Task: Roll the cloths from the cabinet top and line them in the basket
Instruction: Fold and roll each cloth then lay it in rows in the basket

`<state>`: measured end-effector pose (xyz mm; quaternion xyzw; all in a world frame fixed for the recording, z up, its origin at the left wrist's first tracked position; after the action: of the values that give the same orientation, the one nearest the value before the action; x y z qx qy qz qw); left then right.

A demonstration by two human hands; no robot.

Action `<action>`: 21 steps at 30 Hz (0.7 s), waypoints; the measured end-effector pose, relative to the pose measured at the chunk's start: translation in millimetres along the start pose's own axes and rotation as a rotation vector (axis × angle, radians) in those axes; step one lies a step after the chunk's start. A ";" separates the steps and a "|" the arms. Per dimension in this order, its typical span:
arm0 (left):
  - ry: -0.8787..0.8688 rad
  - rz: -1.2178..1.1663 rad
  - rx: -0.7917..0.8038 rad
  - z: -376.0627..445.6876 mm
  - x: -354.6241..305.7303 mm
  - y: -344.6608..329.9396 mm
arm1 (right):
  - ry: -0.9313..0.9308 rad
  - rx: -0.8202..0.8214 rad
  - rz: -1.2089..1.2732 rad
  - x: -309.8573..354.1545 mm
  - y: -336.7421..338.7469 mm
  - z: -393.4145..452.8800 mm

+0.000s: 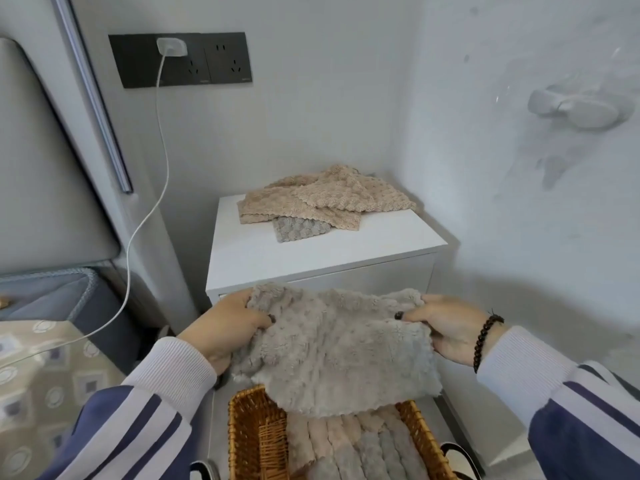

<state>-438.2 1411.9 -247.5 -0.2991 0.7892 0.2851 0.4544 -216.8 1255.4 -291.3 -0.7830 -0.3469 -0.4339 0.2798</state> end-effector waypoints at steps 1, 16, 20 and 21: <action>-0.032 0.023 -0.007 -0.3 -3.1 0.5 | 0.037 -0.040 -0.021 3.0 4.7 -1.3; -0.324 -0.290 -0.072 2.0 -42.9 33.8 | 0.517 -0.168 -0.145 104.2 44.3 -32.3; -0.258 -0.286 -0.112 5.5 -38.4 36.0 | 0.423 -0.189 -0.068 95.1 43.1 -25.8; -0.249 -0.275 -0.118 6.5 -37.4 36.9 | 0.417 -0.203 -0.035 95.5 43.3 -26.3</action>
<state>-446.5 1448.8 -210.5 -0.3927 0.6604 0.3010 0.5649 -159.0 1238.6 -201.5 -0.6944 -0.2498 -0.6238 0.2574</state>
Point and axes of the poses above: each hand's wrist, its own z-axis towards the middle knuckle, its own y-axis out of the back of the hand, x = y × z, the point moved 10 cm from there along z, towards the middle knuckle, and after that the axes turned 3 degrees about y, right-handed, at the moved point
